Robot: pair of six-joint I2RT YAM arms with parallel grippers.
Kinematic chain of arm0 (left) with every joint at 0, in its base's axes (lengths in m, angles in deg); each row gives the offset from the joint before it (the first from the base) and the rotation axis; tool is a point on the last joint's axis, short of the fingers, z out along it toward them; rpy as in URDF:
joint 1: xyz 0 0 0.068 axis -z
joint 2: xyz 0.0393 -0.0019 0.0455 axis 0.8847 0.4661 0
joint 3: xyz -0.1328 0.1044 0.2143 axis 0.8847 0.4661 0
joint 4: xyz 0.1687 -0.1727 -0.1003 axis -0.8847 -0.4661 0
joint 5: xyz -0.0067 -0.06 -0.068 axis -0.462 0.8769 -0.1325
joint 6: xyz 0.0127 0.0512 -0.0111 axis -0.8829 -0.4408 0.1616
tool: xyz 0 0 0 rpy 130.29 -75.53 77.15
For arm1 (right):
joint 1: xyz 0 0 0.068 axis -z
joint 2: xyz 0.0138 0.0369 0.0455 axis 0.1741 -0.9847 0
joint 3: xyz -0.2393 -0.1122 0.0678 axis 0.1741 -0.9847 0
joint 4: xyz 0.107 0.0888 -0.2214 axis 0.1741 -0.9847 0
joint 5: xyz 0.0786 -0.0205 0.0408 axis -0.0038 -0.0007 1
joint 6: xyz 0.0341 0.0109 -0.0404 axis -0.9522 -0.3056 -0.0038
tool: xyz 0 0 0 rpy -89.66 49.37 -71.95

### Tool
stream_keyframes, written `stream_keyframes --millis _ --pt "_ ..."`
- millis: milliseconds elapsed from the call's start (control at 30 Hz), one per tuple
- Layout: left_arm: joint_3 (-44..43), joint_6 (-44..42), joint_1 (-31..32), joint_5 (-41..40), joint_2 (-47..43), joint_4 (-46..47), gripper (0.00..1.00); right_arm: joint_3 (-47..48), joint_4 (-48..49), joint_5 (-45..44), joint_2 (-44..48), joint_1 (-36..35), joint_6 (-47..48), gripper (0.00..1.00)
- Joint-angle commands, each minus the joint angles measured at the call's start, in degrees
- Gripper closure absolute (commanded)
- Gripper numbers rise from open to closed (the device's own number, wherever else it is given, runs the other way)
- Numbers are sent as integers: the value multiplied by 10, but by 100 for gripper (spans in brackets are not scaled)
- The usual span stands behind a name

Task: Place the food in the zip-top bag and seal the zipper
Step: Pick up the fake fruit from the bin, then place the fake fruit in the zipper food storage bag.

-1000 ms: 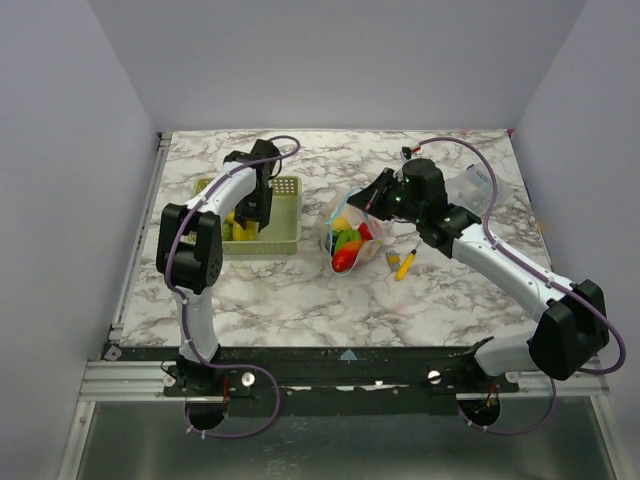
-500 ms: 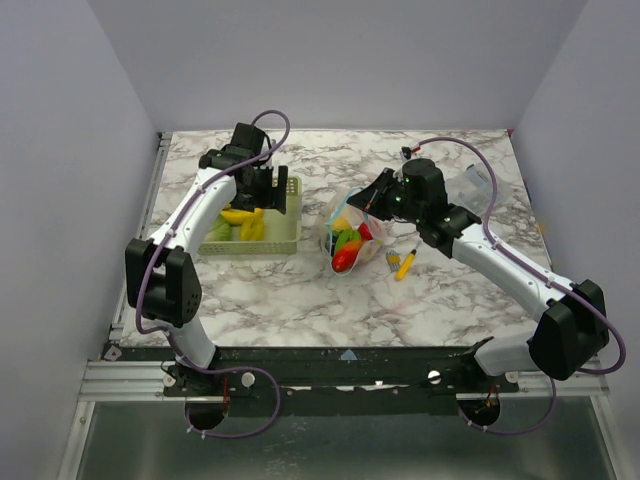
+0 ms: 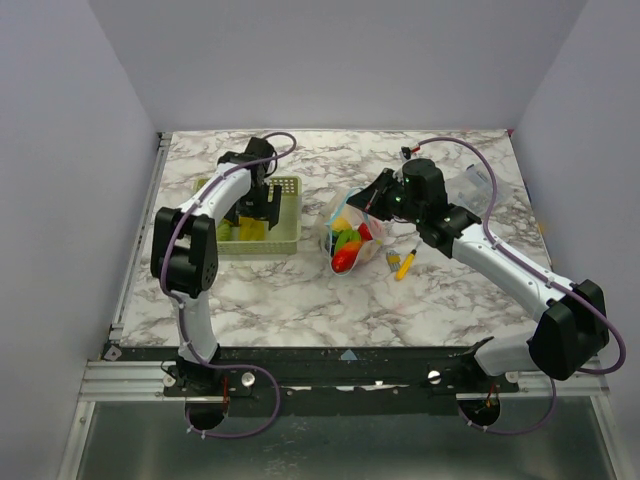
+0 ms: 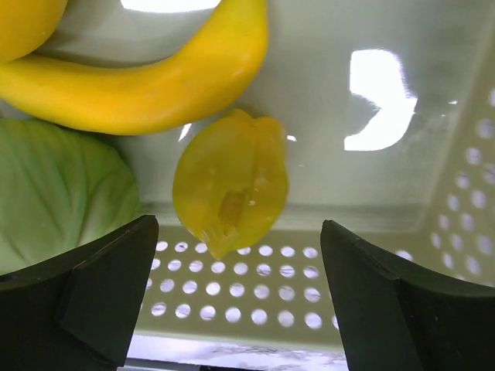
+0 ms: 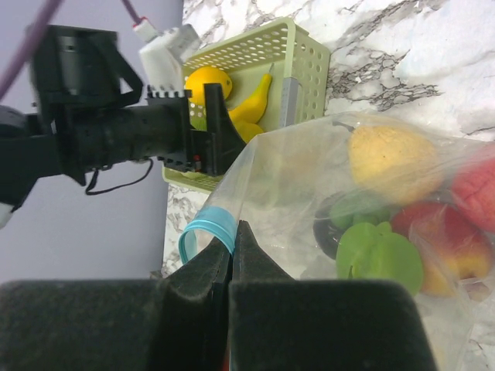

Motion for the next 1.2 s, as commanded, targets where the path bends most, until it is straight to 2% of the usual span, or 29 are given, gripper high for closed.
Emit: stream_keyframes --millis 0,200,300,433,500,700,800,900,1033,1167 --pt "-16 -16 -2 -87 36 -38 11 -6 9 9 12 4 7 100" --pt "-41 -38 -3 -45 89 -58 14 -8 8 9 13 4 9 100" --pt "-63 -41 -3 -46 102 -71 25 -7 8 10 12 4 11 100" --pt "-68 -40 -3 -44 94 -69 53 -8 8 6 14 4 11 100" --pt "-67 -36 -2 -47 85 -70 62 -8 8 5 14 4 11 100" --pt "-59 -28 3 -15 -9 -73 66 -2 6 5 9 4 14 100" --pt "-70 -23 10 58 -71 -76 66 6 4 8 2 4 15 100" --pt "-52 -2 18 197 -146 -43 66 13 6 11 -5 4 10 100" --pt "49 44 38 406 -264 105 65 20 11 19 -12 4 -1 100" --pt "178 109 82 482 -377 292 63 20 16 21 -13 5 -15 100"
